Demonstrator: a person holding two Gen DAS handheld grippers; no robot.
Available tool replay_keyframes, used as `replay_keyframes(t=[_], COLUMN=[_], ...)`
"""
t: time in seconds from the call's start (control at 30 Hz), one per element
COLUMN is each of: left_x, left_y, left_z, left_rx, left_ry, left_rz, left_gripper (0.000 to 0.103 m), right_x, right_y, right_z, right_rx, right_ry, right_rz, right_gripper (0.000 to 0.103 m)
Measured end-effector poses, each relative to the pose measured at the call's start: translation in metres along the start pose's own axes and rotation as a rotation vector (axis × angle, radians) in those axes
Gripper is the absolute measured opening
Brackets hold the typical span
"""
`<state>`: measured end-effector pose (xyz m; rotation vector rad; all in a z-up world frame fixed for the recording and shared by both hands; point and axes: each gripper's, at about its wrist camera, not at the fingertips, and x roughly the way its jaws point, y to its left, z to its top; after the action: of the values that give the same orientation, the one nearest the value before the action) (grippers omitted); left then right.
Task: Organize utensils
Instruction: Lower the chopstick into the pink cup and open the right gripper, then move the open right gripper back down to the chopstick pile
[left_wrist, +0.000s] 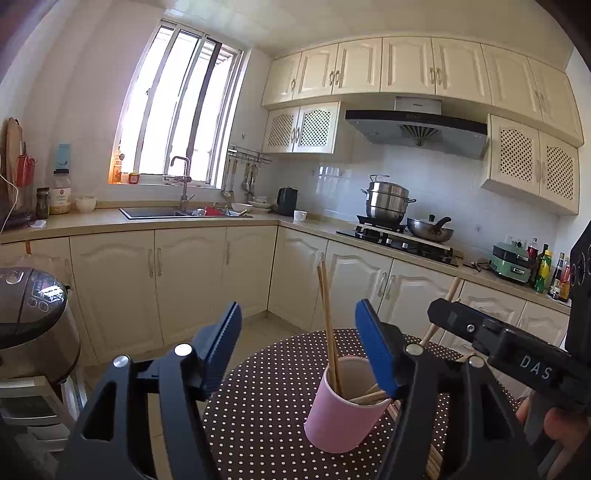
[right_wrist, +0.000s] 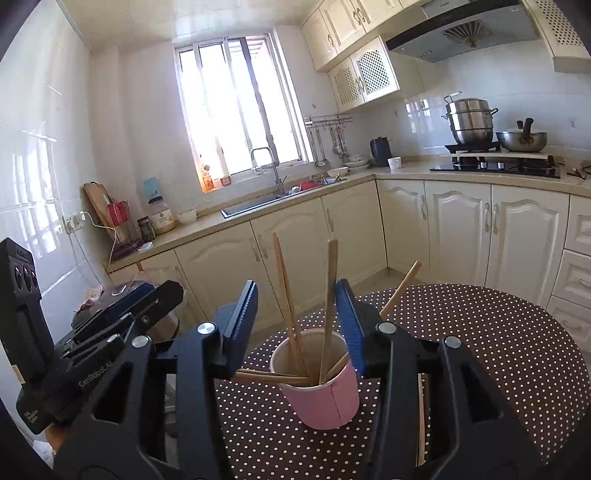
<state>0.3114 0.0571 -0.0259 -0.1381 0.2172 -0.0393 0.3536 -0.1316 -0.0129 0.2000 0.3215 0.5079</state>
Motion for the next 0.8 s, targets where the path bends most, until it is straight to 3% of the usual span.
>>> replay_keyframes(t=[0.43,0.8], left_x=[-0.046,-0.069], left_y=[-0.015,-0.069], left_z=[0.013,0.008], left_rx=[0.030,0.094], left_ry=[-0.017,0.036], left_rz=[0.060,-0.004], left_gripper=[0.064,0.064], right_x=[-0.051,-0.090], right_y=[0.009,-0.013], right_z=[0.006,-0.007], right_rx=[-0.011,-0.010], right_ry=[-0.049,-0.036], right_rz=[-0.005,-0.038], right_gripper=[0.044,0.044])
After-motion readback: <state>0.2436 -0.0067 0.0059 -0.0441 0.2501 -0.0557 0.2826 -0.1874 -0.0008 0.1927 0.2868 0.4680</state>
